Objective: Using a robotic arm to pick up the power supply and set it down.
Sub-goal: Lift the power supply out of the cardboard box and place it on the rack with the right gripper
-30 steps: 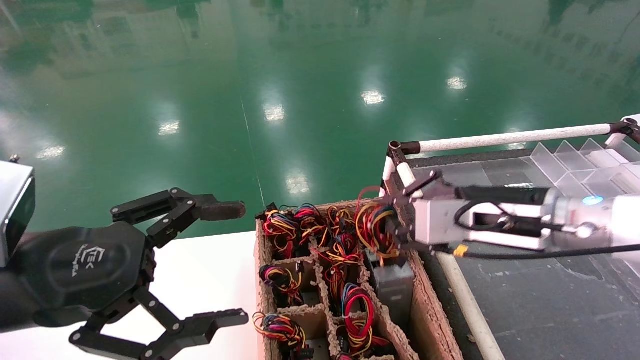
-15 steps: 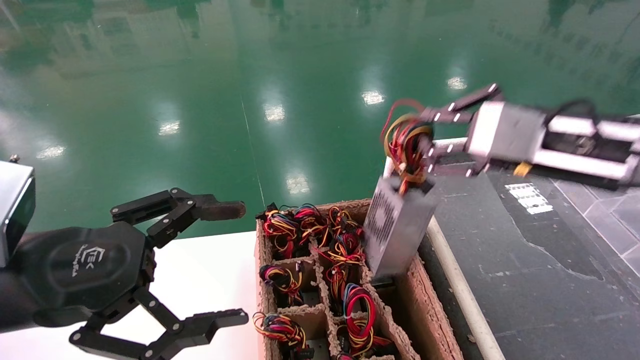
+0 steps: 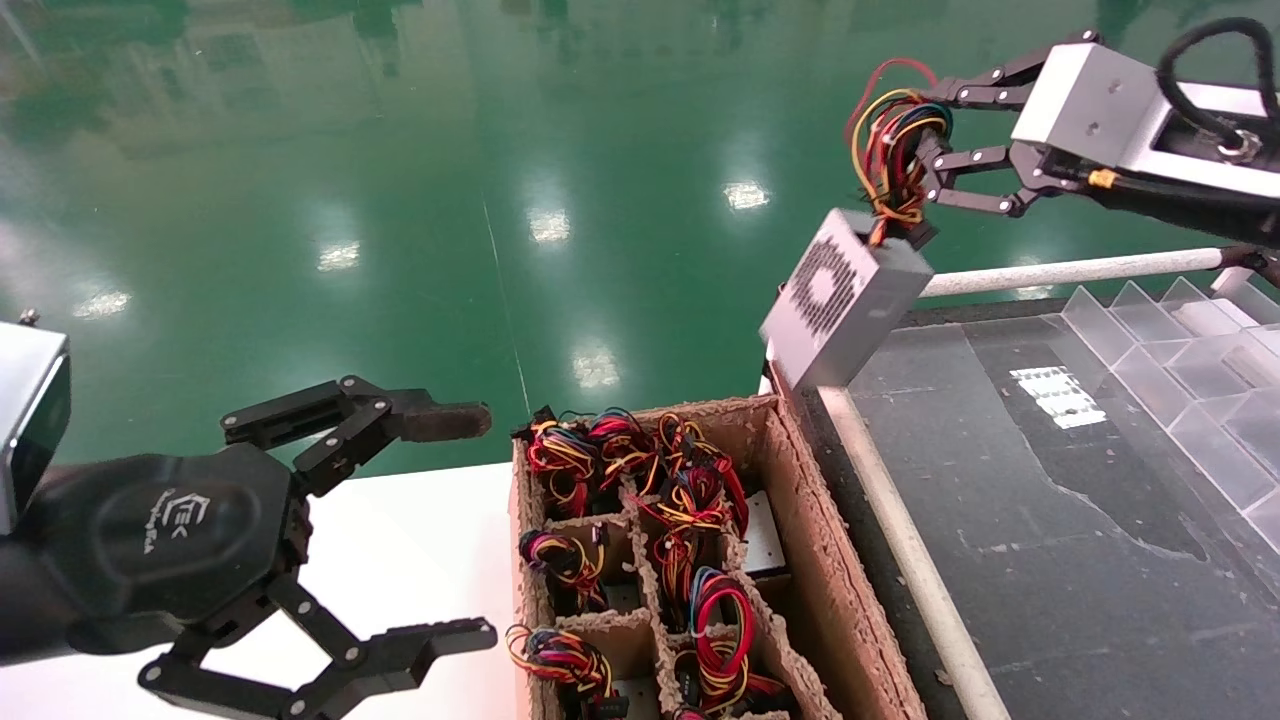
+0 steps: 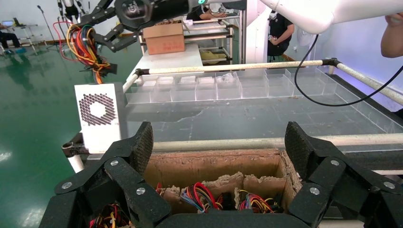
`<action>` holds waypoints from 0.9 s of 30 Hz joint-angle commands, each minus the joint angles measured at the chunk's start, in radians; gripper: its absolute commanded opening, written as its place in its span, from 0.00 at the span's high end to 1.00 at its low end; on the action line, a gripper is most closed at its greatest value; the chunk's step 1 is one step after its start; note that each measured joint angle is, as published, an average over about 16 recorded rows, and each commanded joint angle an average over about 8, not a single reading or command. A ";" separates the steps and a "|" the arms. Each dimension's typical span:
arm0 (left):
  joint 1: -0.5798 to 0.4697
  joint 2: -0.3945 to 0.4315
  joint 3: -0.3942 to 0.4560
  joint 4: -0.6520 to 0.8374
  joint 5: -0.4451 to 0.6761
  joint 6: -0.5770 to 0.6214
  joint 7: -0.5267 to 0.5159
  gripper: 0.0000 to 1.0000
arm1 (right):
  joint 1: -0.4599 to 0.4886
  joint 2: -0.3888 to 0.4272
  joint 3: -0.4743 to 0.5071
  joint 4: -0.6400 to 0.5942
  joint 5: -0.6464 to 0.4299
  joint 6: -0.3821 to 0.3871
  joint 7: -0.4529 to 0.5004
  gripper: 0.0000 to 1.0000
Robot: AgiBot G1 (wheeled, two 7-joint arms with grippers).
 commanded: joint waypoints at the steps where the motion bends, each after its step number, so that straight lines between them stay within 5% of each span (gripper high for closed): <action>1: 0.000 0.000 0.000 0.000 0.000 0.000 0.000 0.00 | 0.022 -0.015 -0.001 -0.050 -0.012 0.011 -0.031 1.00; 27: 0.000 0.000 0.000 0.000 0.000 0.000 0.000 0.00 | 0.186 -0.228 -0.024 -0.618 -0.053 0.065 -0.443 1.00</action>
